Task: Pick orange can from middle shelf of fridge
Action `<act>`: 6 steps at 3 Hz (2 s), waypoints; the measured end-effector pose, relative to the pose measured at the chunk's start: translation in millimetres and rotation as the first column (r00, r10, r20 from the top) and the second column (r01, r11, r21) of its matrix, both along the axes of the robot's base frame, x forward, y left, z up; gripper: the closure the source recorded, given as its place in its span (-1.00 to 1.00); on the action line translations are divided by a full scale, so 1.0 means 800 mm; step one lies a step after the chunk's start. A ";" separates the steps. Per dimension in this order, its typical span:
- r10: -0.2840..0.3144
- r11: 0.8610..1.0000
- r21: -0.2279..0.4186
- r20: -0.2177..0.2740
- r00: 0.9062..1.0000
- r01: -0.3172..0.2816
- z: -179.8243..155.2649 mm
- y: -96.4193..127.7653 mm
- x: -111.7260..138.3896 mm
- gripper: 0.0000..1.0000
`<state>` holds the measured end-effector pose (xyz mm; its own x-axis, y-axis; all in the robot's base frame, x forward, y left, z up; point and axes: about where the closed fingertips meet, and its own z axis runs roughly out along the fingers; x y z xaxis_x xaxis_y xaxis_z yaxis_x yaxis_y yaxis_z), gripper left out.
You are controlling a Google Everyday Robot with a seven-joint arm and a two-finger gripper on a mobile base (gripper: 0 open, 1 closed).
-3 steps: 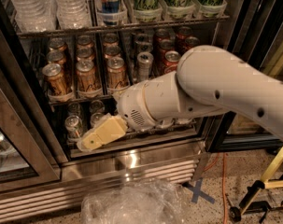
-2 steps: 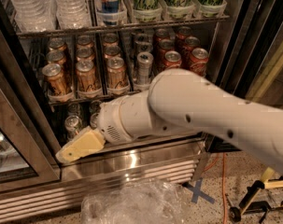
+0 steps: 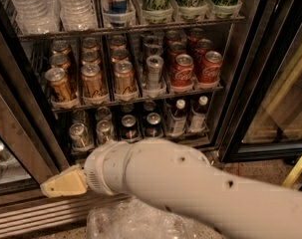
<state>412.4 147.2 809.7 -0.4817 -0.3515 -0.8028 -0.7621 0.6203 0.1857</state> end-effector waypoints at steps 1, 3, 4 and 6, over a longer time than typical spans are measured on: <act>-0.086 0.996 0.038 0.000 0.996 0.086 0.003 -0.005 0.014 -1.00; -0.142 0.986 0.083 0.003 0.990 0.142 -0.004 -0.005 0.031 -1.00; -0.269 0.952 0.155 0.006 0.963 0.265 -0.016 -0.019 0.062 -1.00; -0.490 0.852 0.250 0.069 0.869 0.461 -0.017 -0.047 0.118 -1.00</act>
Offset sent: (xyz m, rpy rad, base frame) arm 0.0101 -0.0052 0.0011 0.0362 0.0002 -0.0873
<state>507.0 109.3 796.4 -0.4352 0.0859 -0.8962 -0.4099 0.8674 0.2822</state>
